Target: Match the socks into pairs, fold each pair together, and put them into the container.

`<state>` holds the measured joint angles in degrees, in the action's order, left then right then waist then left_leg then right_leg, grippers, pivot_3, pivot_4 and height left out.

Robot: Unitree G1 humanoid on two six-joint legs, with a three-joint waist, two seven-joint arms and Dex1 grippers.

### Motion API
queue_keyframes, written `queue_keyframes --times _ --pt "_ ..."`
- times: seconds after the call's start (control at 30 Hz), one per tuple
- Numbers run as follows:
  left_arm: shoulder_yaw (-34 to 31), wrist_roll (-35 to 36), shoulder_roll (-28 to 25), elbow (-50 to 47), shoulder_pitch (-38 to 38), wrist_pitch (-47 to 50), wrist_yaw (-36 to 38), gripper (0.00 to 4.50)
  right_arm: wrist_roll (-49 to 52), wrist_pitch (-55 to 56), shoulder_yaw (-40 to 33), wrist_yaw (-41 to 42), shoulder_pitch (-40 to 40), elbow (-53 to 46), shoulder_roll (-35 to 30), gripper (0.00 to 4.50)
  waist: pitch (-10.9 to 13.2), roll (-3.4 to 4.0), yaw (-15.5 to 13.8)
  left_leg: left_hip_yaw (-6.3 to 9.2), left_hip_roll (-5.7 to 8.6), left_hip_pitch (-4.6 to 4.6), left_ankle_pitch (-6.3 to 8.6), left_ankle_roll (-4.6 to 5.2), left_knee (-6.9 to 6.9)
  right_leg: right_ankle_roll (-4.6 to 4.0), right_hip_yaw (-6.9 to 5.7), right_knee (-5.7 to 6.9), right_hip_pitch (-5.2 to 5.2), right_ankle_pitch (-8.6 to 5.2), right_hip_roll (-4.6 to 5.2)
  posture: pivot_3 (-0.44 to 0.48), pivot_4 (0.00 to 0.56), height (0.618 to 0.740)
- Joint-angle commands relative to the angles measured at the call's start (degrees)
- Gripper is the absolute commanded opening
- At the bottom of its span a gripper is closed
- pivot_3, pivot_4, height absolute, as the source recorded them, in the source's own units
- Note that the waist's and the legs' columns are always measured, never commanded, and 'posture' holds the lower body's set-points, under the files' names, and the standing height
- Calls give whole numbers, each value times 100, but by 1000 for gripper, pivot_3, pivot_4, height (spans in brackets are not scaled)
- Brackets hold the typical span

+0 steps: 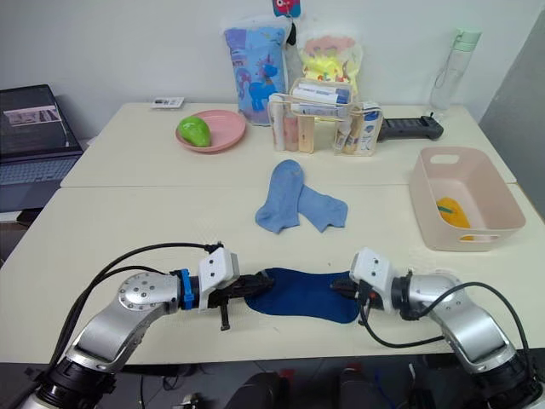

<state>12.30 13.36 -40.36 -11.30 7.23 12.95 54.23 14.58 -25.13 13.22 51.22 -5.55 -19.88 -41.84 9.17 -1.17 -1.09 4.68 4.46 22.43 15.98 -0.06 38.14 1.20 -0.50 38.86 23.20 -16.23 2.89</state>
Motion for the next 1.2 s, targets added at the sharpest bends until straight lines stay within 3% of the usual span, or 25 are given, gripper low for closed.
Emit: queue_keyframes --times 0.03,0.4,0.7,0.9,1.07,1.2 --pt "-154 -53 11 226 -258 -235 -9 24 -162 428 -232 51 275 212 -186 0 -1 0 1 0 0 0 0 0 0 0 0 1 0 0 0 0 150 740" --pt "-647 602 -75 -370 -590 -53 320 24 797 -58 -961 243 256 -400 -185 0 -4 3 7 2 -2 -43 15 26 -5 0 -1 2 -37 -1 0 0 150 740" --pt "-237 -101 -175 -417 -593 -19 240 24 78 106 -266 220 483 -226 -311 0 -3 3 -5 3 -1 -43 15 26 -6 0 -2 -1 -40 -1 0 0 150 740" --pt "-583 192 -258 -452 -674 6 423 24 337 115 -817 375 734 -295 -580 0 -3 3 -12 5 -2 -49 16 26 -7 1 -6 -5 -48 -2 0 0 150 740" --pt "-826 600 -264 -784 -673 180 542 24 1120 -545 -1409 197 621 -559 -368 0 -3 3 -8 6 -3 -49 16 27 -7 1 -6 -5 -49 -1 0 0 150 740" --pt "-921 605 -249 -891 -573 29 540 0 1149 -780 -1525 -135 482 -322 -130 1318 -3 3 -10 7 -3 -49 16 27 -7 1 -6 -5 -51 -1 0 0 150 740"
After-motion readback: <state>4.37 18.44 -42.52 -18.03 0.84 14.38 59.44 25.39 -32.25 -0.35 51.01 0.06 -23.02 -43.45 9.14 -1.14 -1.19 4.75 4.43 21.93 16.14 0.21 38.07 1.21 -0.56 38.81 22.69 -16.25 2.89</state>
